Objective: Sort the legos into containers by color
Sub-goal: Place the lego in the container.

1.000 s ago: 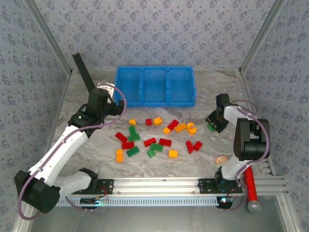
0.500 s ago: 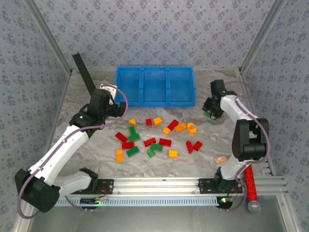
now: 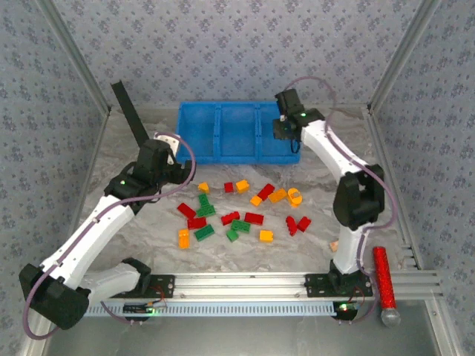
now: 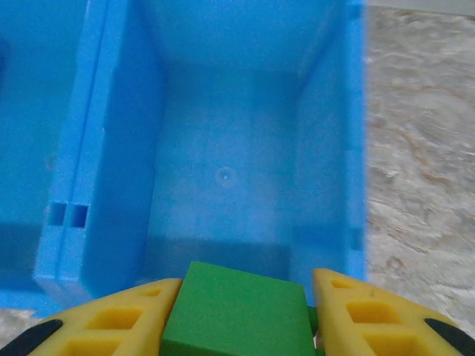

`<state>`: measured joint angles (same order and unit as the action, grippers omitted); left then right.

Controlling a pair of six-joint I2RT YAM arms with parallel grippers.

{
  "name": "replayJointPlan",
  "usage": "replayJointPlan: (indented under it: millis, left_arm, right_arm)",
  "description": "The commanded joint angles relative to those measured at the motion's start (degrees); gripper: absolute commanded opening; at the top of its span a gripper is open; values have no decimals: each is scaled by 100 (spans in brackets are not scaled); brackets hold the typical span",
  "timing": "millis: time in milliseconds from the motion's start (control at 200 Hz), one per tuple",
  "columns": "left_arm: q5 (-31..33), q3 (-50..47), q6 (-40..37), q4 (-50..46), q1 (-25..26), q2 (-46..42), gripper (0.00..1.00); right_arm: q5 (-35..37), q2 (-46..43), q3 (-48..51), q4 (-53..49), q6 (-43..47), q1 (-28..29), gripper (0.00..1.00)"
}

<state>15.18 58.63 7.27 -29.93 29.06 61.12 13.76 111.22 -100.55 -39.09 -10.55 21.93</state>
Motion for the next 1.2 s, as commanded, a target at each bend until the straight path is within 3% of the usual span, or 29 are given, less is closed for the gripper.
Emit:
replayJointPlan:
  millis: [0, 470, 785, 1005, 1194]
  left_arm:
    - [-203, -84, 439, -216, 61, -136, 99]
    - [-111, -818, 1331, 295, 179, 569, 99]
    - [-86, -702, 1617, 656, 183, 1700, 99]
    - [-118, -459, 1716, 786, 186, 2447, 97]
    - [-165, -358, 1818, 1005, 196, 2877, 95]
  right_arm:
    - [266, 590, -324, -285, 445, 41, 36]
    - [48, 1906, -1138, -345, 459, 55, 40]
    - [-2, 1845, -1030, -332, 442, 53, 50]
    - [-88, 1646, -984, -363, 444, 64, 63]
    - [-120, 1461, -967, -431, 431, 92, 65]
